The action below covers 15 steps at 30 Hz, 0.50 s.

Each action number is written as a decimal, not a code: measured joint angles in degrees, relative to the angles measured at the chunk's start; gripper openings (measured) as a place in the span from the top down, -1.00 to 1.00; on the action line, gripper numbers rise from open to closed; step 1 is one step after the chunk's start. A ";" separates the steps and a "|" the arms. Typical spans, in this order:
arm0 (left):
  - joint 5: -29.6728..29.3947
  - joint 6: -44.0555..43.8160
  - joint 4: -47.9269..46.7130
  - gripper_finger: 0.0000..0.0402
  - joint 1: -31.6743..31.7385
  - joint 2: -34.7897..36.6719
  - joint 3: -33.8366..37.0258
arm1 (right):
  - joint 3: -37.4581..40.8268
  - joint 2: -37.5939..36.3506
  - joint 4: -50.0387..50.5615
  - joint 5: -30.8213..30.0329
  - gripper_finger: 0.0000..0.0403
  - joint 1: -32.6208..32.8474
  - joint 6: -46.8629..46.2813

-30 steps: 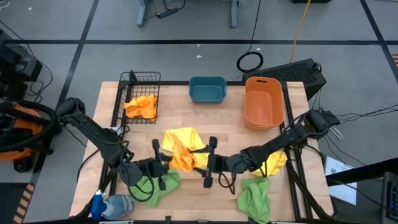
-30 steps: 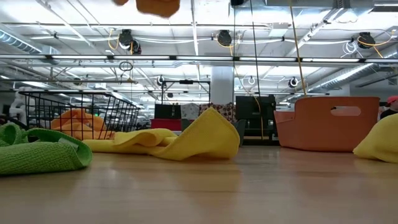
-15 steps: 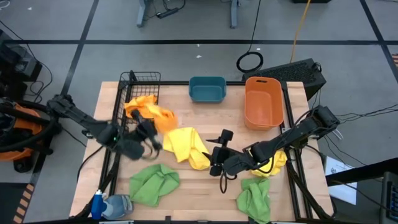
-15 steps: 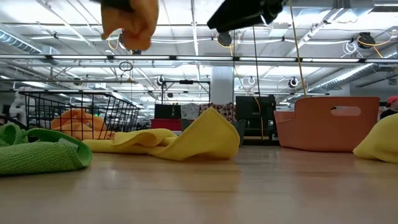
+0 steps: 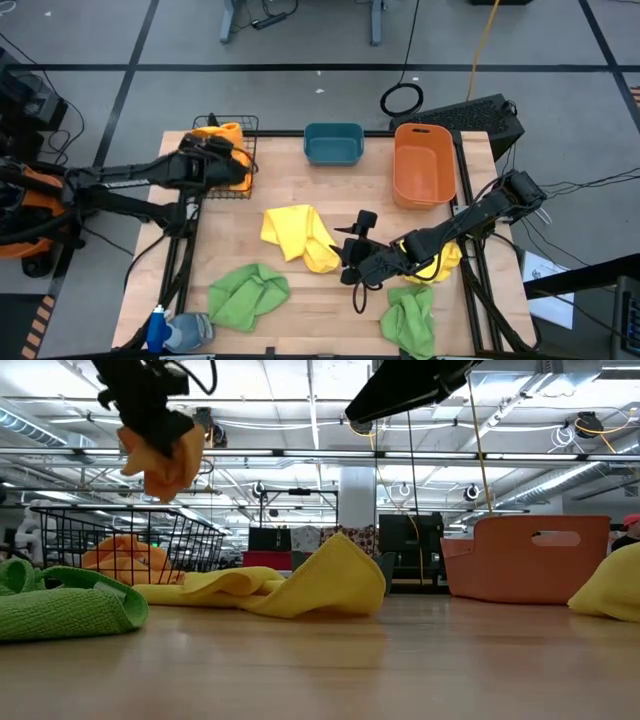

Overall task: Sort microfiber towel by color & place in baskets
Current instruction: Put the orange microfiber cloth into the black wire basket

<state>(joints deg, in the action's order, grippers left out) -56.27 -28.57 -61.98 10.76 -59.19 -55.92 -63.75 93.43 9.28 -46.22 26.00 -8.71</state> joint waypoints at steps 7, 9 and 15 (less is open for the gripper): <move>10.18 2.54 0.41 0.67 12.02 -0.24 0.00 | 0.00 0.00 0.07 0.02 0.03 0.00 0.37; 14.42 4.79 1.05 0.56 14.44 -0.67 0.00 | 0.00 0.00 0.07 0.02 0.04 0.00 0.37; 20.13 10.00 3.74 0.20 17.78 -3.00 0.02 | 0.00 0.00 1.07 0.01 0.04 0.00 0.39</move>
<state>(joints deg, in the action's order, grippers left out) -36.15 -18.57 -58.23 28.54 -62.19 -55.90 -63.75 93.43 10.35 -46.21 26.00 -8.32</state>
